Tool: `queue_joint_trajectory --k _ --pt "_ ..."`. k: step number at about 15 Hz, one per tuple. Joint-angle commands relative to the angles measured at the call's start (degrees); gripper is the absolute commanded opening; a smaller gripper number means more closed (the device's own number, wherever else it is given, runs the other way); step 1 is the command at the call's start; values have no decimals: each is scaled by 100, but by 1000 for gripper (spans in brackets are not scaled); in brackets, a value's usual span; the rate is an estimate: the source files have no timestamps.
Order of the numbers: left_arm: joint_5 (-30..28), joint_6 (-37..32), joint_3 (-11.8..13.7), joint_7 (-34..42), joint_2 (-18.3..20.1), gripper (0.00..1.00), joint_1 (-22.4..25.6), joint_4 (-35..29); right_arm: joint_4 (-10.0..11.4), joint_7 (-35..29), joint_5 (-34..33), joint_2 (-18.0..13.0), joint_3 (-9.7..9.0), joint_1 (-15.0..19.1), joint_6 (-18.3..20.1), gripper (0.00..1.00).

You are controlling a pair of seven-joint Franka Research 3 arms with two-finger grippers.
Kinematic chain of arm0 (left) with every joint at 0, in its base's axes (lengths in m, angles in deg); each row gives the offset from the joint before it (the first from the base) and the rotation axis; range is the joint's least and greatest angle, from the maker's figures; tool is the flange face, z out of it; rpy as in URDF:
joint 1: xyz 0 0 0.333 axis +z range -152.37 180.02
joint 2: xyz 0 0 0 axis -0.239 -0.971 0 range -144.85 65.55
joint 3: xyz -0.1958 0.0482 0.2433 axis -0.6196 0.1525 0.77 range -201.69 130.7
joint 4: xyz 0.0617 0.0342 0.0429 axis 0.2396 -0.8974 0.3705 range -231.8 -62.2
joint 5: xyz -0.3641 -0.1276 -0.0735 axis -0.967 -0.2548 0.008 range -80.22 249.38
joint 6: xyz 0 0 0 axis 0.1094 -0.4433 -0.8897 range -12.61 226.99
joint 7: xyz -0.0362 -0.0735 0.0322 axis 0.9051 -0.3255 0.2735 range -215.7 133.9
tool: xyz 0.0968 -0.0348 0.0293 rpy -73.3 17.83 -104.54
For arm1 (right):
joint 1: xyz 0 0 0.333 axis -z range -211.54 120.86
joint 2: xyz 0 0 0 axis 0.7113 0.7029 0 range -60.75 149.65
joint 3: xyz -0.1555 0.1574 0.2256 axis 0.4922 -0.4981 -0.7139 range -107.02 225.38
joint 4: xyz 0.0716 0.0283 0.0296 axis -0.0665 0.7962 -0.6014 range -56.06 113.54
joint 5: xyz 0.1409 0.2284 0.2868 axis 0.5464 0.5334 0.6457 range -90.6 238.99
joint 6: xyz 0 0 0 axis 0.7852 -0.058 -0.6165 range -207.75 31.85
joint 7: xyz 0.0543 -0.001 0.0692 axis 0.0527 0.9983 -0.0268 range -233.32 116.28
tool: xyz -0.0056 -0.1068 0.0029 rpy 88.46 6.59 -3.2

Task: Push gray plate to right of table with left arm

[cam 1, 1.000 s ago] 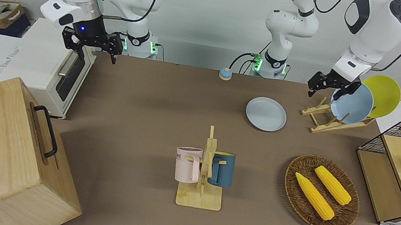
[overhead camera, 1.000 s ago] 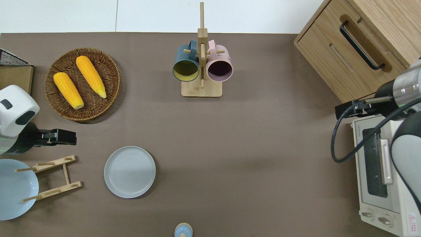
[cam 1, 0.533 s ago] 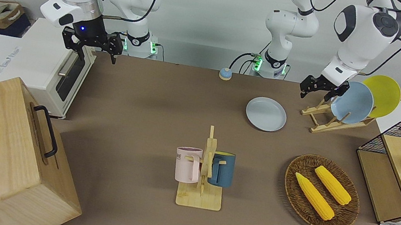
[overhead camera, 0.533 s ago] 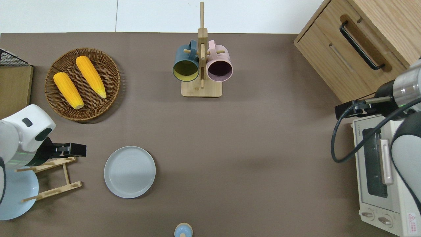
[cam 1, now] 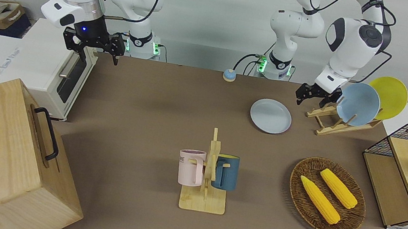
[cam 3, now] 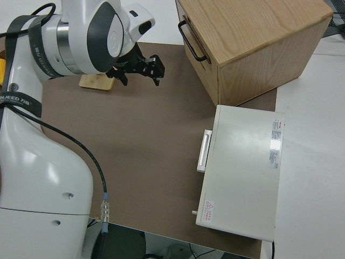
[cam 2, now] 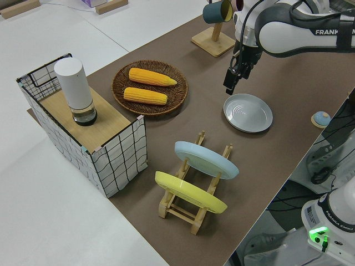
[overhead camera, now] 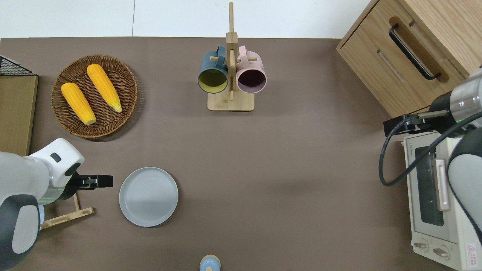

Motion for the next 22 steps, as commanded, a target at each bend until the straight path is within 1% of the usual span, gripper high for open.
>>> queue_joint_trajectory --k 1,6,9,11,15,19,22 --pt "29 472 5 -125 388 995 -87 -648 -8 -18 40 -33 1 4 60 983" --pt "29 1008 -56 -125 485 995 -87 -1245 -8 -18 40 -33 1 4 60 983" --pt "29 1508 -65 -116 546 995 -87 -1710 -8 -18 40 -33 1 4 60 983" --pt "37 1738 -109 -116 538 995 -87 -1879 -8 -18 40 -33 1 4 60 983" --pt "37 2071 -109 -116 441 993 -87 -2037 -8 -18 40 -33 1 4 60 983" --pt "37 2835 -109 -99 108 995 -87 -2370 -8 -18 40 -33 1 4 60 983" --pt "37 3118 -109 -46 -16 995 -88 -2529 -8 -18 40 -42 1 4 60 983"
